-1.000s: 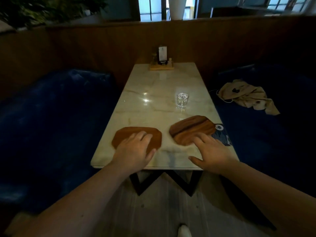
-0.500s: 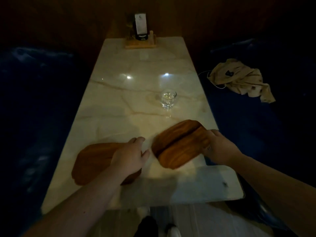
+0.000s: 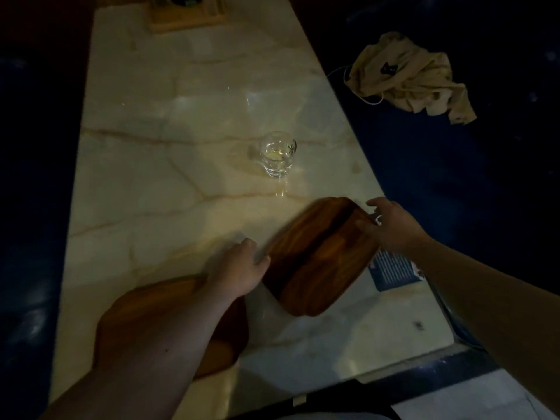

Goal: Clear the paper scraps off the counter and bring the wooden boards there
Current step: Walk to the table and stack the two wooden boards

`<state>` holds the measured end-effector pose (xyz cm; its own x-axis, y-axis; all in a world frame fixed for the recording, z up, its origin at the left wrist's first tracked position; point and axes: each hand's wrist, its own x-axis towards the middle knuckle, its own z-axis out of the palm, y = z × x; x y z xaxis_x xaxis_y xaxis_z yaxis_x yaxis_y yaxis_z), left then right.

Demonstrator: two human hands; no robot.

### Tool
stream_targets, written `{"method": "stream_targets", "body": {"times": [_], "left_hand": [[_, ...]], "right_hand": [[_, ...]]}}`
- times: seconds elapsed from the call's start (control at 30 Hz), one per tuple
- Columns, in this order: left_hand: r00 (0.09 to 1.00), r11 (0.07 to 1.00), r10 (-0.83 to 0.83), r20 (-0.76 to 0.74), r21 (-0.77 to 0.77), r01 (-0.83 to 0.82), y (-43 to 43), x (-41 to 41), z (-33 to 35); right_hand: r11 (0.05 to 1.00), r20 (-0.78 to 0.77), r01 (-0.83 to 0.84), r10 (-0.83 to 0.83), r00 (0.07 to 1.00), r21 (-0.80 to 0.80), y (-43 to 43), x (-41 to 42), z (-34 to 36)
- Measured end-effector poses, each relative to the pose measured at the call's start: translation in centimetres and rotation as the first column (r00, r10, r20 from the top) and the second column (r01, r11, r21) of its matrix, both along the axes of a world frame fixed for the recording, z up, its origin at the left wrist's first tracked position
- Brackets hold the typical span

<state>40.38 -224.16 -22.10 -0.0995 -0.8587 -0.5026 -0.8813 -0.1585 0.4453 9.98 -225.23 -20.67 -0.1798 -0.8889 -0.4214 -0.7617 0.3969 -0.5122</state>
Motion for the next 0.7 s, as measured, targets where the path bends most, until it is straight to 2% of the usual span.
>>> {"method": "stream_targets", "body": {"times": [0.1, 0.2, 0.33, 0.53, 0.7], "left_hand": [[0.998, 0.995, 0.066, 0.003, 0.076, -0.066, -0.1, -0.8, -1.1], [0.963, 0.958, 0.257, -0.085, 0.154, -0.242, 0.0, -1.4, -2.5], [0.909, 0.914, 0.396, -0.132, 0.152, -0.376, 0.5, -2.3, -2.9], [0.812, 0.826, 0.562, -0.155, 0.155, -0.542, 1.6, -1.9, -0.9], [0.772, 0.793, 0.608, -0.188, 0.098, -0.601, 2.1, 1.5, 1.0]], "right_hand": [[0.999, -0.007, -0.005, 0.005, 1.0, 0.043, -1.7, -0.3, -1.2], [0.994, 0.007, -0.066, 0.066, 0.998, 0.092, -3.0, -0.8, -2.6], [0.988, 0.003, -0.126, 0.127, 0.992, 0.09, -3.7, -1.6, -3.8], [0.987, 0.175, -0.03, 0.002, 0.985, 0.158, -3.2, -3.1, -3.9], [0.986, 0.32, 0.03, -0.081, 0.944, 0.164, -0.5, -1.6, -4.2]]}}
